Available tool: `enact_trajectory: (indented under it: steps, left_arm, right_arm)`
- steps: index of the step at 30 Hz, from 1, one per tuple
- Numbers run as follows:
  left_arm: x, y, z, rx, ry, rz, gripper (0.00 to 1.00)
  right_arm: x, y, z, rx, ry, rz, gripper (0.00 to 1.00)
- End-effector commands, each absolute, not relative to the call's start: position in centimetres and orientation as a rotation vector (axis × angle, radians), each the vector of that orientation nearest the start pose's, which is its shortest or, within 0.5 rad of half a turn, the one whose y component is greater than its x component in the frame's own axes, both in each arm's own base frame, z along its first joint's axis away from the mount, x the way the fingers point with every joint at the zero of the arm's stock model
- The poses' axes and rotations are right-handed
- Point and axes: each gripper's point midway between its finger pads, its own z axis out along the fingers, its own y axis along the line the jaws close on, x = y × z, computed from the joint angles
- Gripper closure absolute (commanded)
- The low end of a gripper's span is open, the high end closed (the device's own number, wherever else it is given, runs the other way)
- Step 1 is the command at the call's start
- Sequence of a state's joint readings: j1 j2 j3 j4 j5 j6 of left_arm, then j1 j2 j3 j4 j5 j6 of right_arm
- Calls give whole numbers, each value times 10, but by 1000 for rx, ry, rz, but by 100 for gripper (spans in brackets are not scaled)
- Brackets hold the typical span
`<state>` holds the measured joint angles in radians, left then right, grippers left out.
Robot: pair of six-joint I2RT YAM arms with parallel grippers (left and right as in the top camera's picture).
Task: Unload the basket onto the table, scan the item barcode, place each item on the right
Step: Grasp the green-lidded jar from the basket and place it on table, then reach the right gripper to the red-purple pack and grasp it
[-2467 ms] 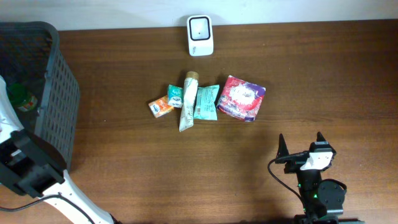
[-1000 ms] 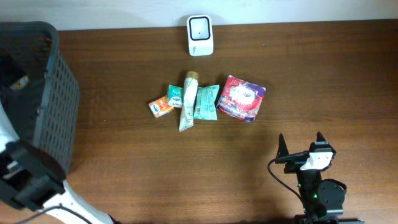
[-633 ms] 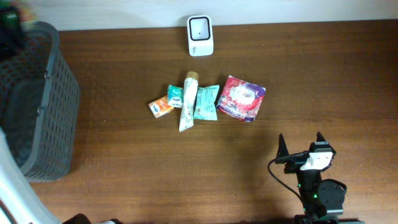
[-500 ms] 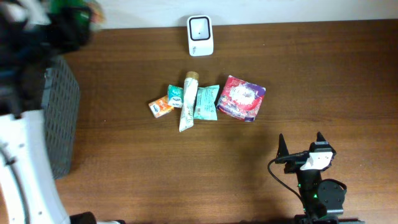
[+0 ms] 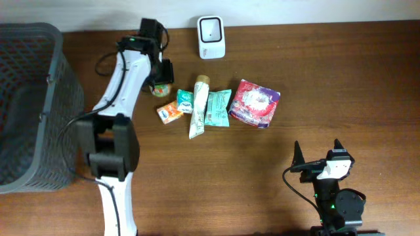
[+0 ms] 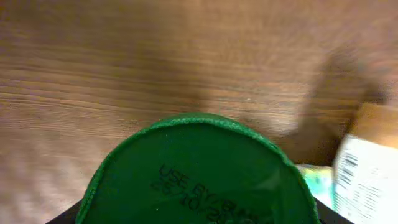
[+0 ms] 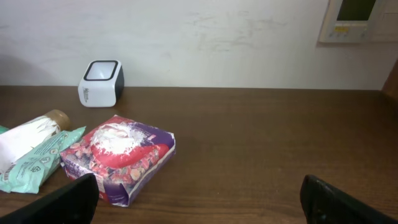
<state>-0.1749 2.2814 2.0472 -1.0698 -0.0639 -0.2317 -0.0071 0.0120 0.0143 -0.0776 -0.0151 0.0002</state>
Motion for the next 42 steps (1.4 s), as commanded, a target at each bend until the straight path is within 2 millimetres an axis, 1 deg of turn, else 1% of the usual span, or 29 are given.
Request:
enact_trajectory:
  steps: [1, 3, 6, 7, 8, 9, 11, 13, 14, 17, 20, 22, 23, 24, 25, 26, 28, 29, 30, 31, 32, 34, 35, 37, 38, 39, 40, 41, 42]
  left_arm:
    - [502, -95, 54, -37, 2904, 16, 49]
    - [506, -96, 46, -33, 2900, 38, 45]
    - [509, -95, 55, -38, 2884, 34, 4]
    - [513, -94, 72, -43, 2865, 27, 2]
    - [519, -95, 122, -46, 2806, 4, 1]
    - [518, -95, 149, -47, 2774, -5, 1]
    - [503, -92, 226, -51, 2685, -33, 1]
    - [472, -85, 289, -53, 2617, -52, 1]
    - [448, -80, 322, -56, 2578, -57, 1]
    - [413, -67, 380, -23, 2446, -47, 1]
    - [379, -27, 429, -129, 2319, -38, 1]
    - [362, -12, 438, -172, 2299, -20, 1]
    - [358, -8, 436, -182, 2309, -13, 1]
    - [354, 1, 426, -219, 2346, 0, 1]
    - [354, 7, 419, -262, 2370, -4, 1]
    - [356, 14, 407, -298, 2409, -21, 1]
    - [356, 26, 392, -340, 2457, 14, 1]
    - [356, 30, 387, -355, 2473, 23, 1]
    - [357, 30, 385, -357, 2480, 24, 1]
    - [357, 30, 384, -357, 2483, 24, 1]
    - [357, 30, 384, -357, 2483, 24, 1]
    - [357, 30, 384, -357, 2483, 24, 1]
    - [357, 30, 384, -357, 2483, 24, 1]
    - [357, 30, 384, -357, 2483, 24, 1]
    - [357, 30, 384, -357, 2483, 24, 1]
    - [357, 30, 384, -357, 2483, 24, 1]
    - [357, 30, 384, -357, 2483, 24, 1]
    - [357, 30, 384, -357, 2483, 24, 1]
    - [357, 30, 384, -357, 2483, 24, 1]
  right_arm:
    - [246, 1, 155, 1, 1651, 11, 1]
    - [246, 1, 155, 1, 1651, 11, 1]
    - [246, 1, 155, 1, 1651, 11, 1]
    - [246, 1, 155, 2, 1651, 11, 1]
    - [246, 1, 155, 1, 1651, 11, 1]
    - [246, 1, 155, 2, 1651, 11, 1]
    - [246, 1, 155, 1, 1651, 11, 1]
    - [246, 1, 155, 2, 1651, 11, 1]
    - [246, 1, 155, 2, 1651, 11, 1]
    - [246, 1, 155, 1, 1651, 11, 1]
    - [246, 1, 156, 1, 1650, 10, 1]
    - [247, 9, 177, -26, 1564, 56, 1]
    - [241, 42, 194, -101, 1495, 287, 1]
    - [221, 88, 199, -234, 1490, 623, 1]
    - [206, 108, 208, -318, 1456, 762, 1]
    - [193, 118, 229, -419, 1356, 789, 1]
    - [169, 116, 286, -485, 1086, 724, 1]
    - [156, 106, 324, -452, 948, 649, 1]
    - [151, 97, 348, -405, 904, 610, 1]
    - [143, 92, 384, -409, 872, 508, 1]
    - [142, 92, 401, -436, 889, 441, 1]
    - [163, 87, 434, -486, 1101, 285, 1]
    - [191, 74, 443, -424, 1327, 236, 1]
    - [236, 69, 435, -429, 1694, 250, 1]
    - [245, 77, 433, -457, 1787, 327, 1]
    - [253, 100, 430, -504, 1909, 548, 1]
    - [262, 109, 426, -519, 1969, 644, 1]
    - [294, 106, 411, -491, 2037, 648, 1]
    - [316, 95, 390, -371, 2135, 620, 1]
